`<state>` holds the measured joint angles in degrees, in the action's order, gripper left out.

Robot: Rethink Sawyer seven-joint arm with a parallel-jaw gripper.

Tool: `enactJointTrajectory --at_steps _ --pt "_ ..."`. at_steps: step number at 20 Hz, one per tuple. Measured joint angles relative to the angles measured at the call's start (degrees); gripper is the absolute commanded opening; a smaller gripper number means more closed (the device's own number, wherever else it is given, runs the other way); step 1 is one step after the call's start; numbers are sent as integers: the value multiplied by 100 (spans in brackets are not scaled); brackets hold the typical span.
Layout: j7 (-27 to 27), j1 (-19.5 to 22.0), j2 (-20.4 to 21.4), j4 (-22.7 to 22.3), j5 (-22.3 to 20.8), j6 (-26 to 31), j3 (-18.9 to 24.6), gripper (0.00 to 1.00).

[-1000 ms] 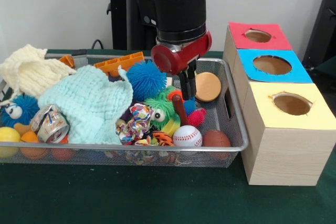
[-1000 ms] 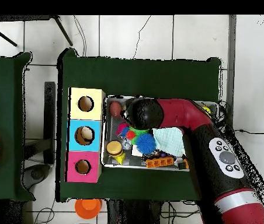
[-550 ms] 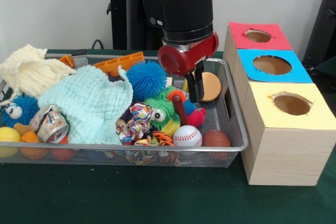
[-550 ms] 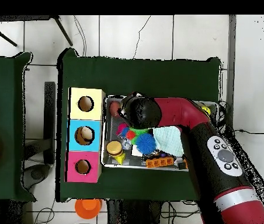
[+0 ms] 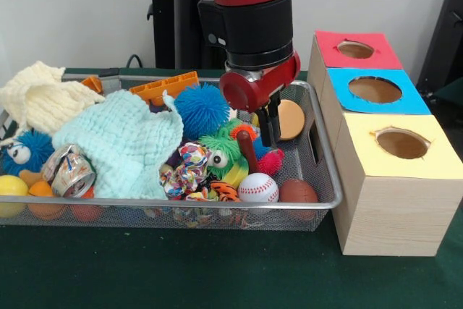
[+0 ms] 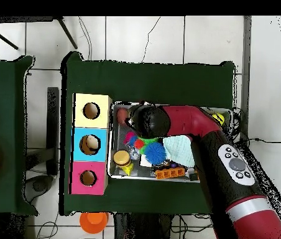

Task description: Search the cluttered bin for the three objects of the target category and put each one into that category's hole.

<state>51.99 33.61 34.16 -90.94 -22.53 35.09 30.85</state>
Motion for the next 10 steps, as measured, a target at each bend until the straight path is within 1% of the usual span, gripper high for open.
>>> enactJointTrajectory --at_steps 10 --pt "0 0 -5 0 -227 0 1 0"
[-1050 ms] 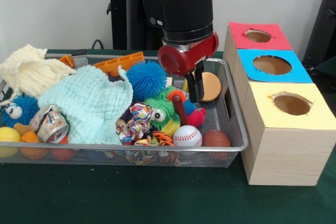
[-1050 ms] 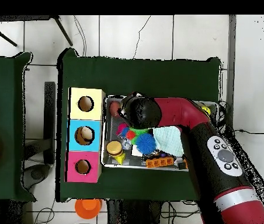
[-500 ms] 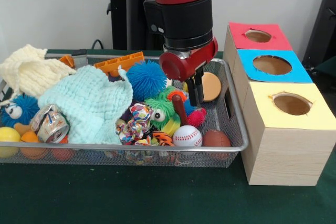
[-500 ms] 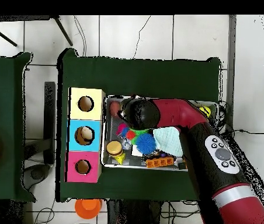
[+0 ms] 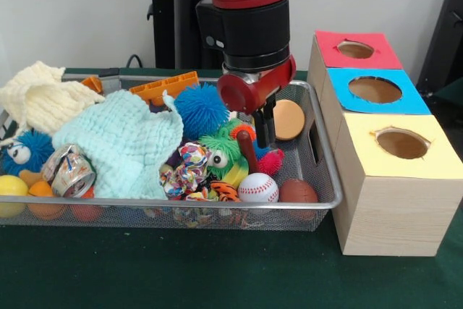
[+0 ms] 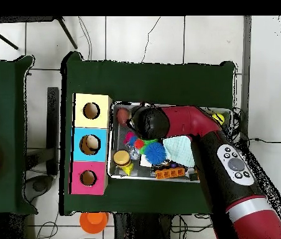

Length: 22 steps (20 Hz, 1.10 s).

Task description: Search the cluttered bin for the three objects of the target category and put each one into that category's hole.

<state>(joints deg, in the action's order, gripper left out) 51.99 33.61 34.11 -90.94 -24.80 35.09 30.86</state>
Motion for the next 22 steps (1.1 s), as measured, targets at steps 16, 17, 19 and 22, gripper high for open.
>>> enactJointTrajectory --at_steps 16,17,19,22 --pt "1 333 0 3 -488 -338 232 0" --pt "1 344 0 6 -525 -372 238 0" --pt "1 355 -1 15 -596 -422 252 0" --pt "1 369 -4 45 -719 -495 287 0"
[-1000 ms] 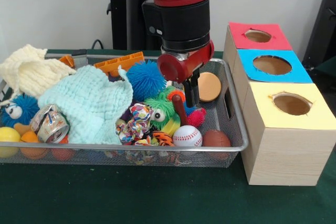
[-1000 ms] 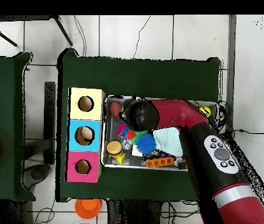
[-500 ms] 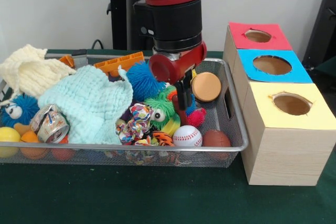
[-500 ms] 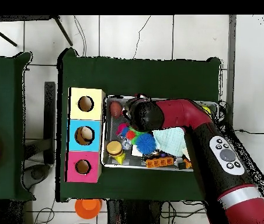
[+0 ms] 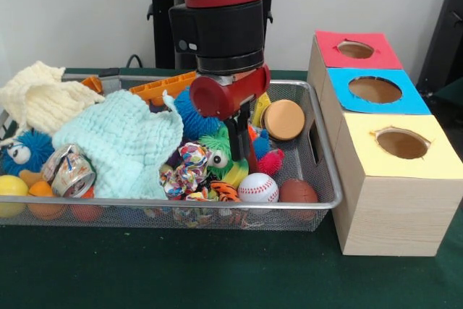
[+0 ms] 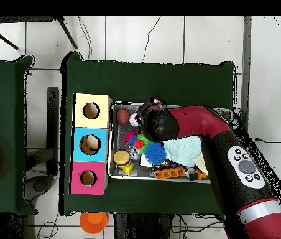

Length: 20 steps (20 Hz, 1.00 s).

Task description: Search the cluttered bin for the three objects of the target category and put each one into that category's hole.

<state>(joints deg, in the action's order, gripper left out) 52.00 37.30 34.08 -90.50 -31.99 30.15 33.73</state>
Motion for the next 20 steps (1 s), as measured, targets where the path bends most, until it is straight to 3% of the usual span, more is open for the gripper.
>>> enactJointTrajectory --at_steps 9,10,20 --pt "0 6 -3 57 -209 -15 55 0" --pt "0 4 -2 58 -248 -15 54 100" --pt "0 -64 -2 61 -369 -15 54 100"
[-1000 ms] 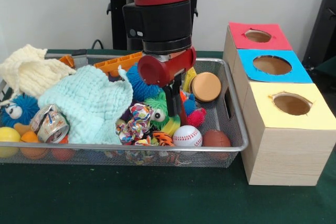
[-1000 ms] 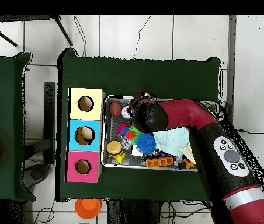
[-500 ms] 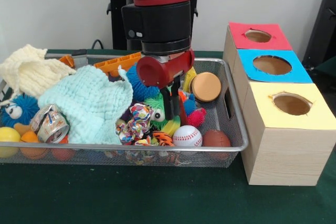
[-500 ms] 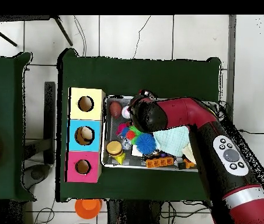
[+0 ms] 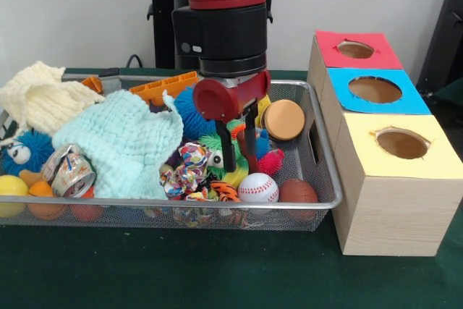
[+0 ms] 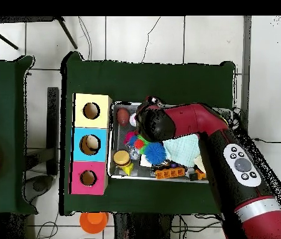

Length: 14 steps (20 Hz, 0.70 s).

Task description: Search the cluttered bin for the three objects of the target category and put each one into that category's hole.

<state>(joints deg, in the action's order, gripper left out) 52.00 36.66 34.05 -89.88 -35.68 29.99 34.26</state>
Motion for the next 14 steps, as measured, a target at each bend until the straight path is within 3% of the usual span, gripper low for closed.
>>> enactJointTrajectory --at_steps 14 --pt "0 -169 65 -1 -125 0 1 100"
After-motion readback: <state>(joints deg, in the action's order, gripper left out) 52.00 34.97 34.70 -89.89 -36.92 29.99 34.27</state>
